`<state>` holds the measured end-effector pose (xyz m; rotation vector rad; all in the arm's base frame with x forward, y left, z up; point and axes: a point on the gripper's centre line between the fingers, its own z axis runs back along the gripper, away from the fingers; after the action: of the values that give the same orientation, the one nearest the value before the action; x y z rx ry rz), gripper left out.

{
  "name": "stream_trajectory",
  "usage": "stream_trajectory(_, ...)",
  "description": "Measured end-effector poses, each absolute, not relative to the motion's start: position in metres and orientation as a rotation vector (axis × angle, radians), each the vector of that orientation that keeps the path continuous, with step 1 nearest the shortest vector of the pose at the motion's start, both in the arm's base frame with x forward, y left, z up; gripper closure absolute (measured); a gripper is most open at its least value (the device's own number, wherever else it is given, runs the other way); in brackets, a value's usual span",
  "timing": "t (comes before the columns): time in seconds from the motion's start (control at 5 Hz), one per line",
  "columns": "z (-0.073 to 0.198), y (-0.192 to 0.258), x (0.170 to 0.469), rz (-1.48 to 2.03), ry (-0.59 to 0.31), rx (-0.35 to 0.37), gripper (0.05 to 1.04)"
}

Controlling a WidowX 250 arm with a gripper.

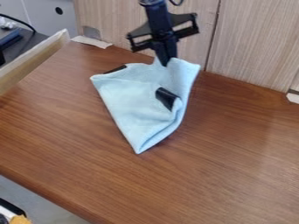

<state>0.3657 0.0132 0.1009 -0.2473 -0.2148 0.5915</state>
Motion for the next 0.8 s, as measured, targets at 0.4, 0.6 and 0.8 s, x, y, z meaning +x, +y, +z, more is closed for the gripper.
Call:
stream_trajectory(0.4, 0.100, 0.041, 0.328, 0.587, -0.223, -0.231, 1.024)
stream_trajectory(0.6, 0.085, 0.051, 0.315, 0.603, -0.211, -0.204, 1.025)
stream_trajectory(0.8, 0.071, 0.058, 0.305, 0.619, -0.216, -0.187, 1.025)
